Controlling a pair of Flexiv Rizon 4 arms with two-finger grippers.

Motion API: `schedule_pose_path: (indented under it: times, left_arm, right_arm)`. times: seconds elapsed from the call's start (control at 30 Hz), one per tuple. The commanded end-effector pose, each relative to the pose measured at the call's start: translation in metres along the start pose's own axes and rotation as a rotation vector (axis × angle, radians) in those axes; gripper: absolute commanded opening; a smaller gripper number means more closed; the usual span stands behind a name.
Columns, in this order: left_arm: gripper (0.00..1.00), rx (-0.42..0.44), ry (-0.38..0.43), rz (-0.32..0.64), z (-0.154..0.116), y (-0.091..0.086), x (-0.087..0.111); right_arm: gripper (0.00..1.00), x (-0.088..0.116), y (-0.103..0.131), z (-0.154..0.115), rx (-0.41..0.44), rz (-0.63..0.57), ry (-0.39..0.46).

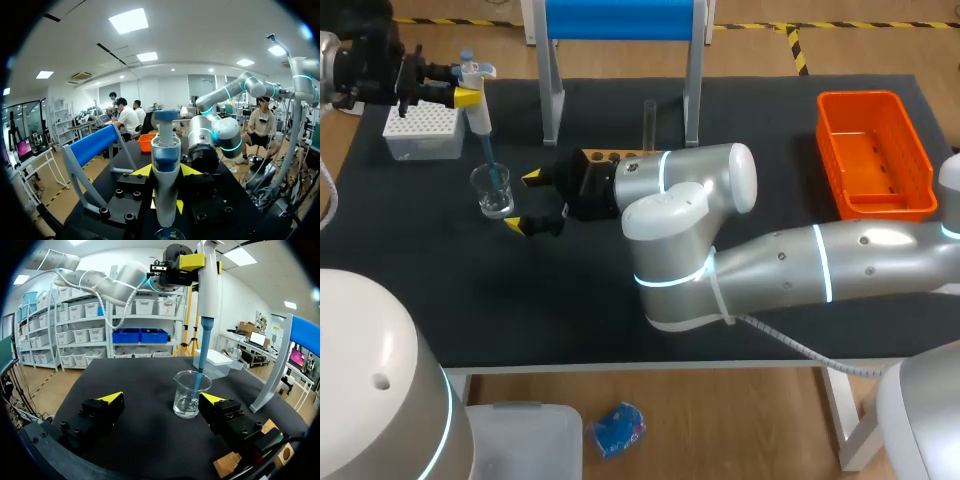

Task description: Invert the test tube, pick up the pipette, mount the tip to pipette, aspirate from beaker and dispense into the tube, eject the tip, return the pipette, and cap with the stopper.

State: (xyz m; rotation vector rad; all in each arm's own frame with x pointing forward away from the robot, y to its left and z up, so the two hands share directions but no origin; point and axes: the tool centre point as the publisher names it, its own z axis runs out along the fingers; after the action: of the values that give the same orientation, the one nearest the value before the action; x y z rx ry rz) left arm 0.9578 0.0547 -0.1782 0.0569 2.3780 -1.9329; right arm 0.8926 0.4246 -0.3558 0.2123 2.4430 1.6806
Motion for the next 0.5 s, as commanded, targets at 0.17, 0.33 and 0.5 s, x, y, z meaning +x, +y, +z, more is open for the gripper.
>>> schedule_pose_path:
  times: [0.17,0.33,0.5]
  left_arm:
    - [0.0,0.005,0.005,-0.004,-0.0032,0.0069,-0.0022]
    - [0.0,0.011,0.004,-0.008,-0.0036,0.0102,-0.0014]
    - [0.0,0.02,0.001,-0.008,-0.0041,0.0138,-0.0006]
  right_arm:
    - [1.0,0.0005,-0.0011,0.0019,-0.003,0.0,-0.004]
    - [1.0,0.0005,-0.0011,0.0019,-0.003,0.0,-0.004]
    - [1.0,0.0005,-0.0011,0.0019,-0.003,0.0,-0.004]
